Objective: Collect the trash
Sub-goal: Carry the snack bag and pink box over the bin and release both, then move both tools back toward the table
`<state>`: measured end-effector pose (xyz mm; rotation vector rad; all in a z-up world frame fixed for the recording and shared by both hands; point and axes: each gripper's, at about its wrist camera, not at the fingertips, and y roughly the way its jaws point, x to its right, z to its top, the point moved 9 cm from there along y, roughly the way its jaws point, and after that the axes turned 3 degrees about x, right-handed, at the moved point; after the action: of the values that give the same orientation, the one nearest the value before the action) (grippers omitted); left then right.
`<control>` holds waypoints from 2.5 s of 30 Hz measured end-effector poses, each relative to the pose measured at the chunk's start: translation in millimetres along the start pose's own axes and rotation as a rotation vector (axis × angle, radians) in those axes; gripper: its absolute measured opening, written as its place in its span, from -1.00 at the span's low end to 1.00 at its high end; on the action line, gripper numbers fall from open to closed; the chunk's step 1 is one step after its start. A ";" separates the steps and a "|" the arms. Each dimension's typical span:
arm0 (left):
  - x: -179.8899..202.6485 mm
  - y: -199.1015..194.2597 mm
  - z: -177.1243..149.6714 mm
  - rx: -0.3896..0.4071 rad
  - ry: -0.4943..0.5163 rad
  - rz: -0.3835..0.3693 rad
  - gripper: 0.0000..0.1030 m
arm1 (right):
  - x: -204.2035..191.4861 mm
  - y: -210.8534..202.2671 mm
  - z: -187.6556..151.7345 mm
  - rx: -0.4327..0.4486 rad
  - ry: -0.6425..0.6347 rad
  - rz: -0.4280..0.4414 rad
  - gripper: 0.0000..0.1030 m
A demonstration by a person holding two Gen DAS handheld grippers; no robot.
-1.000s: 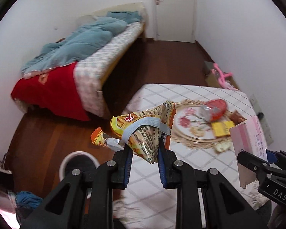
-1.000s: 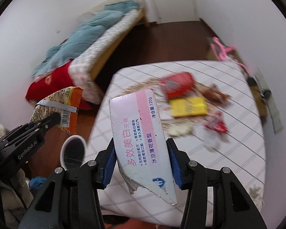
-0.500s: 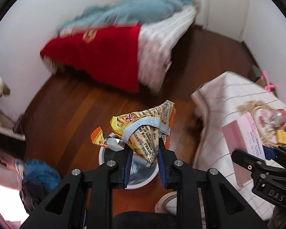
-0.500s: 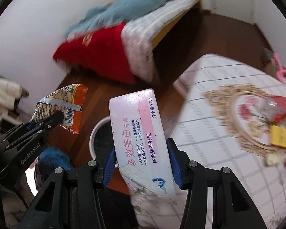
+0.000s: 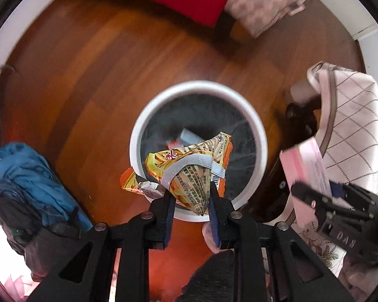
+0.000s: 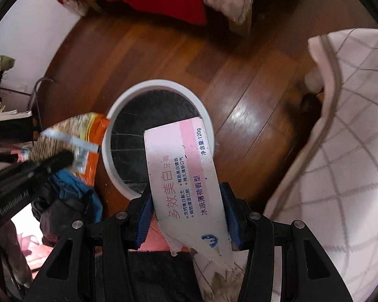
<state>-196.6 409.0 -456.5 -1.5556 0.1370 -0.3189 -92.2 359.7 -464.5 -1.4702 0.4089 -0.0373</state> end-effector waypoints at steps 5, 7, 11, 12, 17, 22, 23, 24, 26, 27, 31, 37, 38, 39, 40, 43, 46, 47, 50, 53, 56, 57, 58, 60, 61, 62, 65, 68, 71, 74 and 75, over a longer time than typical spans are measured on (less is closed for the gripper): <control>-21.2 20.6 -1.9 -0.075 -0.039 -0.012 -0.36 | -3.9 40.2 20.4 -0.087 0.000 -0.007 0.02; -26.1 22.1 -0.3 -0.077 -0.050 -0.001 0.15 | -7.0 52.2 26.5 -0.118 -0.010 -0.009 0.04; -41.3 15.4 1.0 -0.047 -0.082 0.010 0.59 | -11.9 65.6 36.2 -0.151 -0.030 -0.024 0.19; -44.5 12.7 1.1 -0.036 -0.093 0.015 0.69 | -13.7 65.1 38.4 -0.146 -0.034 -0.021 0.42; -61.9 -5.0 1.9 0.046 -0.135 0.065 0.94 | -10.7 53.0 41.3 -0.124 -0.037 -0.018 0.89; -64.3 -26.8 -4.9 0.137 -0.154 0.105 0.94 | -2.9 30.1 31.9 -0.087 -0.057 -0.062 1.00; -61.8 -31.8 -8.0 0.155 -0.153 0.110 0.94 | -1.7 25.4 29.2 -0.078 -0.059 -0.067 1.00; -59.5 -36.3 -10.9 0.169 -0.150 0.117 0.94 | -0.9 20.3 26.0 -0.066 -0.065 -0.078 1.00; -54.4 -45.6 -16.6 0.200 -0.145 0.136 0.94 | 0.8 10.2 18.9 -0.043 -0.081 -0.107 1.00; -50.8 -51.5 -21.0 0.217 -0.139 0.147 0.94 | 0.0 4.8 15.5 -0.030 -0.087 -0.109 1.00; -42.8 -69.2 -34.8 0.258 -0.124 0.163 0.94 | -1.1 -14.5 3.2 0.016 -0.110 -0.120 1.00; -32.8 -101.9 -55.1 0.316 -0.110 0.167 0.94 | -7.3 -53.4 -15.3 0.085 -0.120 -0.105 1.00; -31.2 -108.2 -57.9 0.328 -0.107 0.172 0.94 | -8.8 -60.7 -18.4 0.099 -0.122 -0.103 1.00; -29.9 -114.9 -60.8 0.340 -0.105 0.176 0.94 | -10.0 -66.9 -21.2 0.110 -0.122 -0.100 1.00; -28.1 -119.6 -63.2 0.348 -0.103 0.175 0.94 | -11.7 -75.1 -24.5 0.124 -0.126 -0.097 1.00; -22.0 -138.2 -72.3 0.379 -0.096 0.169 0.94 | -17.8 -95.8 -32.2 0.162 -0.137 -0.087 1.00; -13.9 -161.7 -82.5 0.423 -0.087 0.170 0.94 | -21.3 -120.9 -41.8 0.206 -0.136 -0.065 1.00; -10.9 -167.7 -86.2 0.435 -0.083 0.168 0.94 | -22.2 -129.6 -45.1 0.223 -0.132 -0.055 1.00; 1.4 -189.9 -96.2 0.476 -0.071 0.199 0.94 | -23.8 -159.3 -56.5 0.283 -0.115 -0.011 1.00; 21.4 -208.3 -106.4 0.531 -0.058 0.224 0.94 | -21.9 -188.6 -71.9 0.345 -0.097 0.040 1.00; 55.8 -215.3 -113.3 0.583 -0.024 0.191 0.94 | -6.9 -220.1 -93.1 0.399 -0.039 0.119 1.00; 68.7 -213.9 -114.5 0.591 -0.007 0.182 0.94 | 0.2 -226.9 -99.3 0.411 -0.021 0.129 1.00; 88.9 -209.2 -115.4 0.600 0.023 0.165 0.94 | 11.1 -235.1 -106.6 0.423 0.005 0.135 1.00; 121.0 -197.4 -117.8 0.595 0.070 0.157 0.94 | 45.4 -250.4 -124.7 0.445 0.074 0.145 1.00; 143.6 -186.1 -118.1 0.580 0.103 0.148 0.94 | 65.6 -255.9 -133.0 0.451 0.105 0.134 1.00; 163.2 -176.2 -118.9 0.563 0.129 0.138 0.94 | 87.5 -261.3 -141.9 0.459 0.138 0.113 1.00; 236.2 -141.5 -123.7 0.515 0.222 0.093 0.94 | 168.8 -278.7 -172.9 0.498 0.257 0.037 0.92; 310.8 -110.2 -130.7 0.461 0.312 0.043 0.94 | 260.9 -287.2 -206.6 0.499 0.395 -0.048 0.60; 388.3 -80.4 -140.8 0.387 0.397 -0.028 0.94 | 343.5 -291.5 -237.6 0.501 0.519 -0.119 0.60; 451.2 -50.6 -155.2 0.283 0.455 -0.098 0.92 | 429.4 -292.2 -262.7 0.491 0.635 -0.173 0.60; 466.7 -41.5 -158.9 0.248 0.467 -0.120 0.92 | 448.2 -290.1 -265.9 0.486 0.664 -0.173 0.60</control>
<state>197.4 124.0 -365.0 -1.2245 0.3549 -0.7640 312.3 -48.7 -305.4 -0.9762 0.7455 -0.7290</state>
